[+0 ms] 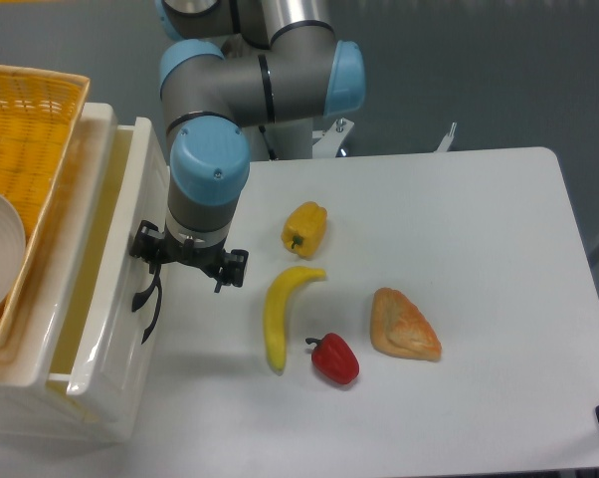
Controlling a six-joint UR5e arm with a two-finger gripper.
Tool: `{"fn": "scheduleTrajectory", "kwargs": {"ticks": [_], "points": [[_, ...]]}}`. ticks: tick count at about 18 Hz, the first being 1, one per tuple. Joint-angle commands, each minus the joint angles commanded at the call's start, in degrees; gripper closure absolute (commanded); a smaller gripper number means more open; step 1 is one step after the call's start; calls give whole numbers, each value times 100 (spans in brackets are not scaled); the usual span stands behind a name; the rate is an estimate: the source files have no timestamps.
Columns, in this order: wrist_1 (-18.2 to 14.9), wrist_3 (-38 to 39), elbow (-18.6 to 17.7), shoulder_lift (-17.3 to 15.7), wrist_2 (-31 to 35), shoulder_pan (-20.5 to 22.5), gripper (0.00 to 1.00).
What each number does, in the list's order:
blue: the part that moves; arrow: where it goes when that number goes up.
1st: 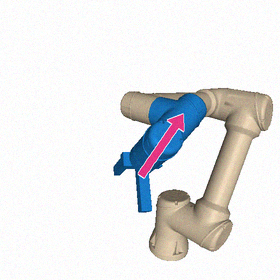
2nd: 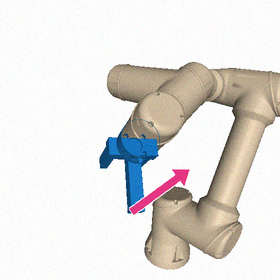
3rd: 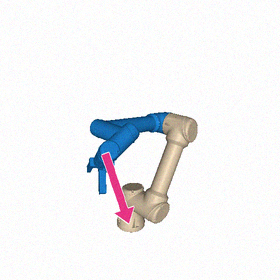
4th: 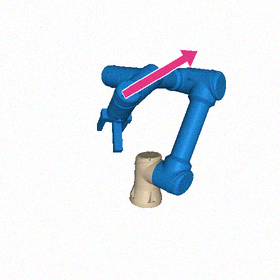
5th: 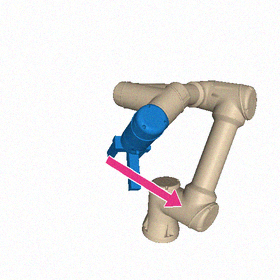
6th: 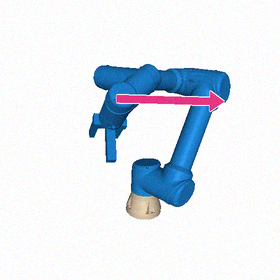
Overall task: Slide open the top white drawer
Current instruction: 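Pull the handle outward, sliding the white drawer open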
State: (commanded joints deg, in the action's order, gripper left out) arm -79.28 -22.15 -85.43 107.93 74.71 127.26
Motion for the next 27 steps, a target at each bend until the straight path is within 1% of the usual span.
{"fn": "scheduleTrajectory", "kwargs": {"ticks": [5, 14, 21, 27], "points": [[-26, -149, 0, -18, 0, 158, 0], [-18, -176, 9, 9, 9, 229, 0], [-70, -255, 17, -9, 9, 404, 0], [-79, -255, 79, 9, 17, 475, 0]]}}
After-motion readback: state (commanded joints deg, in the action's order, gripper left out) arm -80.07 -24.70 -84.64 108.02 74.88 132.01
